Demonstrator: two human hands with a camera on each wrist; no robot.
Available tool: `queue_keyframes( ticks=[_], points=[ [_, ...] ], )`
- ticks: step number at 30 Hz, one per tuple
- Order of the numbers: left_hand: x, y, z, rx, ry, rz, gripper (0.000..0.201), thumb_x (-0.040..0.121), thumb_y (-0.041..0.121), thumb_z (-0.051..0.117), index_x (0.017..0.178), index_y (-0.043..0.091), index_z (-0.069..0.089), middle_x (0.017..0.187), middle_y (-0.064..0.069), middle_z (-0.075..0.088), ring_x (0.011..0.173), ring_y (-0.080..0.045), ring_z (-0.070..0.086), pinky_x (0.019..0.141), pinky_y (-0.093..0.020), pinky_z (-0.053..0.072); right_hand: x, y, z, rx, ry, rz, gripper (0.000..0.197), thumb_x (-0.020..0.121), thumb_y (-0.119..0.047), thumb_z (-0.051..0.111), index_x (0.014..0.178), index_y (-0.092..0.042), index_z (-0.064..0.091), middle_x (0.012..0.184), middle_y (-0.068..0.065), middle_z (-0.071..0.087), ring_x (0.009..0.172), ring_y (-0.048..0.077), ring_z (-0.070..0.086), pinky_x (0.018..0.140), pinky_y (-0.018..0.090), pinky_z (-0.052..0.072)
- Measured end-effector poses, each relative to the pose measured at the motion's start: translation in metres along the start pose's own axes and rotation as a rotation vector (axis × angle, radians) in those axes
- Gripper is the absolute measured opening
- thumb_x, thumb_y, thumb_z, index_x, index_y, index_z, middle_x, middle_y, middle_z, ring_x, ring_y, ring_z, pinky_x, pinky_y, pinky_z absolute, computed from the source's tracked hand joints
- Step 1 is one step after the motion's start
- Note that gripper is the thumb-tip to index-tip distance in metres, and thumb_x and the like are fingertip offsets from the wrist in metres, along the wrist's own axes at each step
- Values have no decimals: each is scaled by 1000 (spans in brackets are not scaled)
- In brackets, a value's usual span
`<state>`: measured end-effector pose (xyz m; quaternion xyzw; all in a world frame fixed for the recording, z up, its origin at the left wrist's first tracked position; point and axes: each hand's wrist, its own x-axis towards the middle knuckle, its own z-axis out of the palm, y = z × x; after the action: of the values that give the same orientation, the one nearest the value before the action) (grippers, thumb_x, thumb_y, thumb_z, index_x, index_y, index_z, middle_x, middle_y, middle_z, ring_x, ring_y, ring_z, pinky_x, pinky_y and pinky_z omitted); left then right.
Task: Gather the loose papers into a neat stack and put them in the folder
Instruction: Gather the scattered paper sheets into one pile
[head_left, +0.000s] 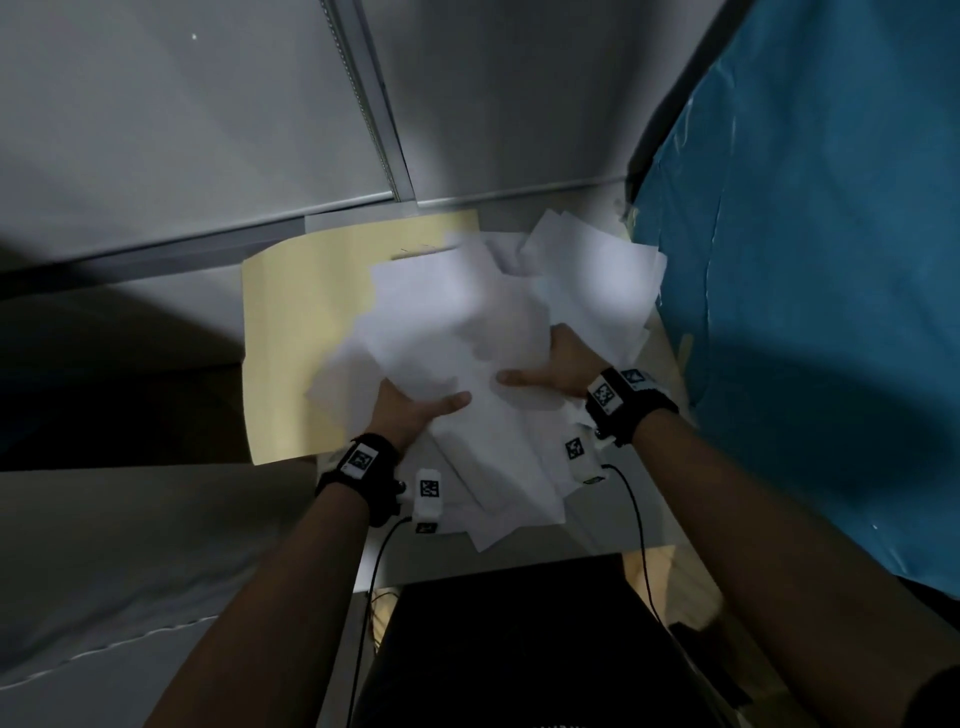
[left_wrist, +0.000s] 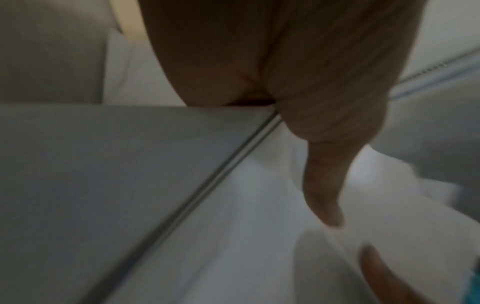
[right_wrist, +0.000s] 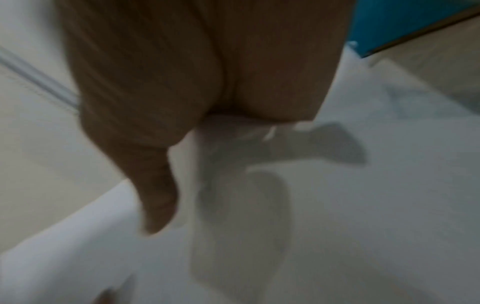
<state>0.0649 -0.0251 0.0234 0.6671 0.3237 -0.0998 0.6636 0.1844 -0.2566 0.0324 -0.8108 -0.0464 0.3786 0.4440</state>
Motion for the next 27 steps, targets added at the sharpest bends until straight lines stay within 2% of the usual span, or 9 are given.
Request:
queue_keyframes(
  ticks=[2, 5, 8, 11, 14, 17, 21, 24, 27],
  points=[
    [-4, 11, 8, 21, 67, 95, 58, 69, 11, 101, 121, 8, 75, 117, -5, 80, 103, -13, 79, 90, -49, 66, -4, -16, 3, -74, 71, 5, 79, 70, -57, 87, 126, -7, 62, 113, 2, 69, 100, 19, 70, 88, 39, 61],
    [-18, 41, 13, -109, 226, 285, 61, 68, 2, 100, 123, 1, 73, 114, 2, 80, 101, -4, 78, 84, -29, 65, -27, -45, -8, 155, 275, -113, 53, 78, -30, 91, 118, -8, 64, 103, -3, 72, 96, 16, 74, 79, 25, 60],
    [-31, 72, 19, -186, 343, 443, 61, 64, -2, 101, 113, 17, 72, 102, 25, 79, 101, 10, 73, 86, -15, 58, -49, -65, -20, 388, 398, -295, 67, 64, -29, 100, 120, -9, 68, 108, -2, 77, 102, 10, 76, 85, 28, 63],
    [-41, 88, 17, -161, 311, 502, 65, 63, -3, 101, 107, 31, 66, 98, 39, 75, 100, 16, 70, 86, -11, 56, -55, -67, -28, 381, 397, -350, 64, 60, -20, 102, 114, -20, 68, 109, -9, 75, 103, -2, 72, 90, 22, 60],
    [-33, 84, 15, -28, 232, 478, 50, 64, 9, 103, 93, 32, 68, 85, 35, 75, 86, 21, 69, 73, -10, 57, -51, -61, -28, 344, 337, -323, 55, 59, -14, 102, 101, -30, 69, 101, -17, 72, 91, -14, 68, 77, 10, 56],
    [-27, 80, 25, 81, 231, 440, 58, 64, 11, 103, 90, 38, 59, 92, 27, 67, 81, 28, 63, 65, -5, 53, -38, -53, -16, 329, 334, -311, 62, 62, -16, 101, 114, -21, 67, 110, -10, 72, 100, -9, 67, 84, 16, 58],
    [-15, 72, 25, 27, 260, 421, 42, 73, 12, 99, 93, 33, 69, 95, 23, 72, 82, 20, 70, 74, -8, 55, -31, -52, -17, 354, 437, -287, 46, 72, -18, 95, 108, -20, 67, 98, -16, 70, 85, -17, 66, 76, 9, 55],
    [-13, 71, 14, -12, 286, 420, 29, 74, 14, 99, 95, 20, 79, 92, 16, 81, 91, -2, 79, 84, -22, 62, -34, -40, -29, 308, 470, -311, 23, 77, -24, 92, 78, -20, 70, 70, -7, 66, 63, 4, 64, 62, 20, 52],
    [-9, 56, 0, -41, 278, 354, 33, 74, 7, 98, 102, 11, 79, 90, 16, 82, 86, -1, 79, 76, -19, 62, -29, -5, -43, 329, 635, -171, 37, 78, -33, 90, 100, -9, 72, 76, -3, 70, 63, 1, 66, 64, 16, 54]
  ],
)
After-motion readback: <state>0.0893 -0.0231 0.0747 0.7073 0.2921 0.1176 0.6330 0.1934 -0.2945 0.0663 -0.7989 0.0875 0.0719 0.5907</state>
